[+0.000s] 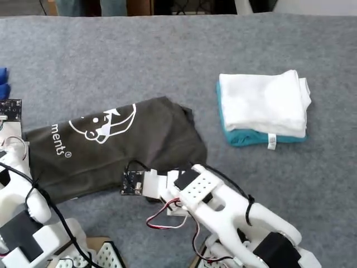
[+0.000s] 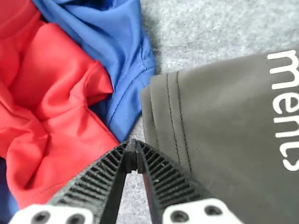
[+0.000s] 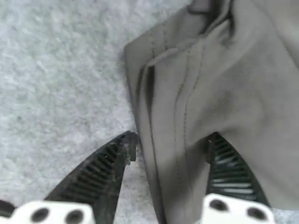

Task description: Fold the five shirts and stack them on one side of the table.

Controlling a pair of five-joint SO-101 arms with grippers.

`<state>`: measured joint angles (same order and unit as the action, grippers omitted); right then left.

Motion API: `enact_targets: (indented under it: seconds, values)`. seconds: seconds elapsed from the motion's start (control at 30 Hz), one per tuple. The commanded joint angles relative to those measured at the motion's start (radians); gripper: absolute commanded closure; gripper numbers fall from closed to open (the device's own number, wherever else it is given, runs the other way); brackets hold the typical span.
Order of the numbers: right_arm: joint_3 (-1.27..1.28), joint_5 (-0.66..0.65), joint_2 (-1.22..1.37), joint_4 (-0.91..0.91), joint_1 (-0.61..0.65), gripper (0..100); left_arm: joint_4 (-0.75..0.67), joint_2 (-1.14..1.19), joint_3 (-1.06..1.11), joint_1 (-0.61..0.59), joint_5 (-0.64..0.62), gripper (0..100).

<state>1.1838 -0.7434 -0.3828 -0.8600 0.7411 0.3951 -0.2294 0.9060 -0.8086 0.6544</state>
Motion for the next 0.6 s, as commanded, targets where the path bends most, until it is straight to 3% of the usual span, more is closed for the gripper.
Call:
enact_targets:
  seconds: [0.0, 0.1, 0.3, 0.57]
  values:
    - [0.010, -0.011, 0.096, 0.029, -0.009, 89.0, -0.017, -0.003, -0.001, -0.007, -0.011, 97]
    - [-0.048, -0.011, 0.159, 0.031, -0.068, 98.8, -0.017, -0.003, -0.001, -0.007, -0.011, 97]
    - [-0.222, -0.011, 0.265, 0.005, -0.201, 98.5, -0.018, -0.003, -0.002, -0.007, -0.012, 97]
    - [-0.720, -0.011, 0.351, -0.384, -0.224, 98.5, -0.020, -0.003, 0.002, -0.002, -0.012, 97]
